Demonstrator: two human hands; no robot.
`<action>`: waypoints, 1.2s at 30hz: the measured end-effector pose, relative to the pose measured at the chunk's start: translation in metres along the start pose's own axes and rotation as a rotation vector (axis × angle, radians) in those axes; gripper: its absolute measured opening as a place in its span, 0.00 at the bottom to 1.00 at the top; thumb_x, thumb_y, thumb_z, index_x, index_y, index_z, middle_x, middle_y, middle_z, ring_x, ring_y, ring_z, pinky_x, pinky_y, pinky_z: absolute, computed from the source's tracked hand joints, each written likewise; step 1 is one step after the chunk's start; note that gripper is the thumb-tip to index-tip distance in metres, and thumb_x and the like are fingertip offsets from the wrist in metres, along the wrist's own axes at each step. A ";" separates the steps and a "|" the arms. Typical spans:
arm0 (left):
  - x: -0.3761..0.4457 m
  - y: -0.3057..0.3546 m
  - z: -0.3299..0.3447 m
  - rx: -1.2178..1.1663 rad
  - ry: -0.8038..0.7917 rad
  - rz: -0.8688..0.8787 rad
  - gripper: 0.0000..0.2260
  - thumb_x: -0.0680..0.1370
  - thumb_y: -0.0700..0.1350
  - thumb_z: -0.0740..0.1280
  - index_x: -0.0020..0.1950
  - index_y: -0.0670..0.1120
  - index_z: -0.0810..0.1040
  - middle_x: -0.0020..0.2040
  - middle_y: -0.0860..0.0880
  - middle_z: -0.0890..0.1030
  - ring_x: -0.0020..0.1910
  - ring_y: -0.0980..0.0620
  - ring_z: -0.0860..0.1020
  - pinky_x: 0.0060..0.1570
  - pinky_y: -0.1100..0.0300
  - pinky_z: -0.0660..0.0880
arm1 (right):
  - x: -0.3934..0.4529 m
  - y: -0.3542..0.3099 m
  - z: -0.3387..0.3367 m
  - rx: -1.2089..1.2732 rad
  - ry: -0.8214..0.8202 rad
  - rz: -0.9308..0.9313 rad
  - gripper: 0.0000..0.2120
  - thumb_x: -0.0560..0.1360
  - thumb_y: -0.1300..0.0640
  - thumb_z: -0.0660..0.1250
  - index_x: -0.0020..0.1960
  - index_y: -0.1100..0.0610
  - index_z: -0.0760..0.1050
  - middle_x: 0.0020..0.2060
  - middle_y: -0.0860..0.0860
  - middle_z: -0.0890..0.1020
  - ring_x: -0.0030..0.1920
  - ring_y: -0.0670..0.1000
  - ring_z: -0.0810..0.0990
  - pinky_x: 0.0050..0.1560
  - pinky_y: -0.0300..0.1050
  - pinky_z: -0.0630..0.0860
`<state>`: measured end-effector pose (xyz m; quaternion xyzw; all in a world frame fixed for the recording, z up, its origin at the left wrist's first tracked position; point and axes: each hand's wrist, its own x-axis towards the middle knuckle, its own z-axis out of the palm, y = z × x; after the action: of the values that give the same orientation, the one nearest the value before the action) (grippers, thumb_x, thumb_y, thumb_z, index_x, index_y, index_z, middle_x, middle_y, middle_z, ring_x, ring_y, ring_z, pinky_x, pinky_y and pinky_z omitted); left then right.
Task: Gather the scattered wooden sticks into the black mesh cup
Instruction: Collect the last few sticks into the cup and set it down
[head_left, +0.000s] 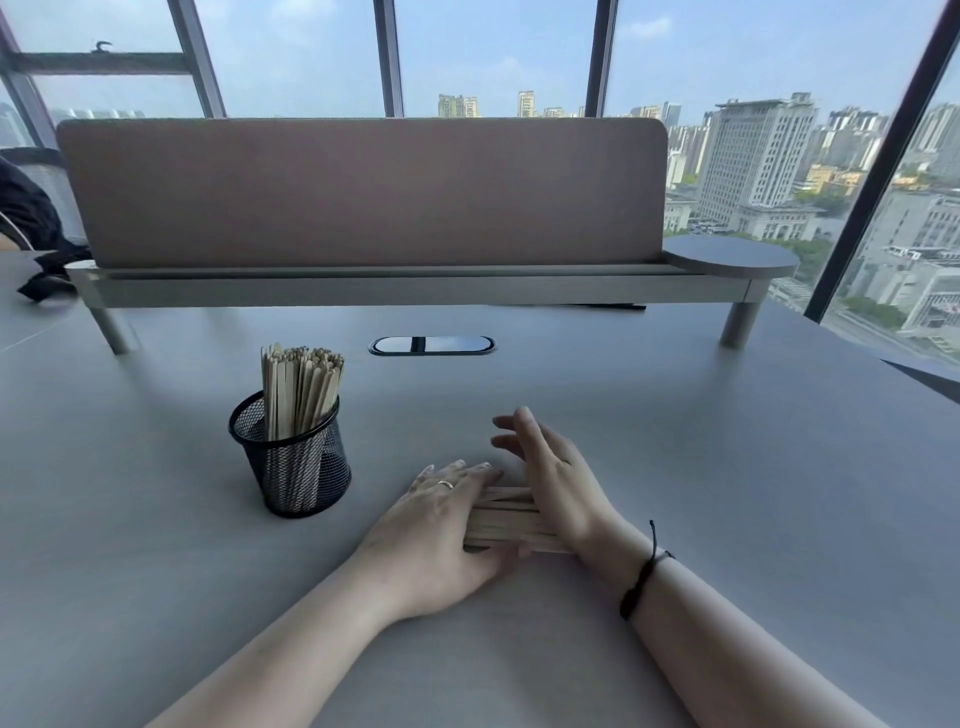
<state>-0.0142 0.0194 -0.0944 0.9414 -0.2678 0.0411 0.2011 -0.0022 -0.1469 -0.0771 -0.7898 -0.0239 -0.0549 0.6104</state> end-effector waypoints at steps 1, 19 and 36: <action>0.000 0.000 0.000 -0.006 0.012 -0.009 0.38 0.73 0.70 0.63 0.78 0.54 0.62 0.78 0.54 0.66 0.79 0.56 0.56 0.77 0.61 0.46 | 0.001 0.001 -0.001 0.096 0.014 0.017 0.27 0.78 0.34 0.54 0.60 0.51 0.80 0.55 0.49 0.85 0.58 0.43 0.82 0.64 0.47 0.74; -0.004 -0.009 -0.007 -0.282 0.116 -0.016 0.20 0.70 0.48 0.68 0.62 0.53 0.81 0.56 0.56 0.82 0.58 0.56 0.78 0.58 0.55 0.74 | -0.023 -0.002 -0.011 -0.643 -0.331 -0.281 0.28 0.69 0.37 0.73 0.67 0.44 0.73 0.57 0.41 0.82 0.58 0.43 0.77 0.60 0.42 0.72; -0.004 -0.010 -0.002 -0.151 0.121 0.056 0.18 0.77 0.51 0.69 0.66 0.50 0.79 0.57 0.54 0.80 0.60 0.54 0.72 0.58 0.66 0.68 | -0.018 -0.007 -0.021 -0.676 -0.317 -0.150 0.25 0.69 0.52 0.77 0.65 0.46 0.77 0.51 0.43 0.80 0.53 0.47 0.78 0.59 0.47 0.74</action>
<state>-0.0120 0.0301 -0.0967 0.9115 -0.2836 0.0833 0.2859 -0.0217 -0.1649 -0.0668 -0.9413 -0.1562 0.0188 0.2987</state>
